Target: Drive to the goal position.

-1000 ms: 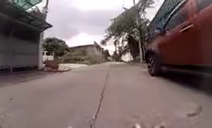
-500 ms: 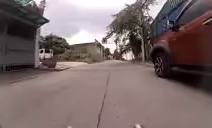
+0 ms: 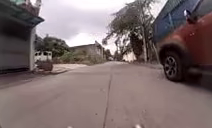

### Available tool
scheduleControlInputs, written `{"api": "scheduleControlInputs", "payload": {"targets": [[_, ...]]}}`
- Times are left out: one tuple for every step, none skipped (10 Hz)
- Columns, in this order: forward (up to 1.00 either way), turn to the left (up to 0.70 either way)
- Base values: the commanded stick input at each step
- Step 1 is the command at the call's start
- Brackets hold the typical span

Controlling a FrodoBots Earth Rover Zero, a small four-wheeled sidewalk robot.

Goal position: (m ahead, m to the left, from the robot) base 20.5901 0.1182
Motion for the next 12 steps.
{"api": "scheduleControlInputs", "payload": {"targets": [[1.00, 0.03], [1.00, 0.03], [1.00, 0.03], [1.00, 0.03], [1.00, 0.03], [1.00, 0.03], [1.00, 0.03], [1.00, 0.03], [1.00, 0.03], [1.00, 0.03], [1.00, 0.03], [1.00, 0.03]]}}
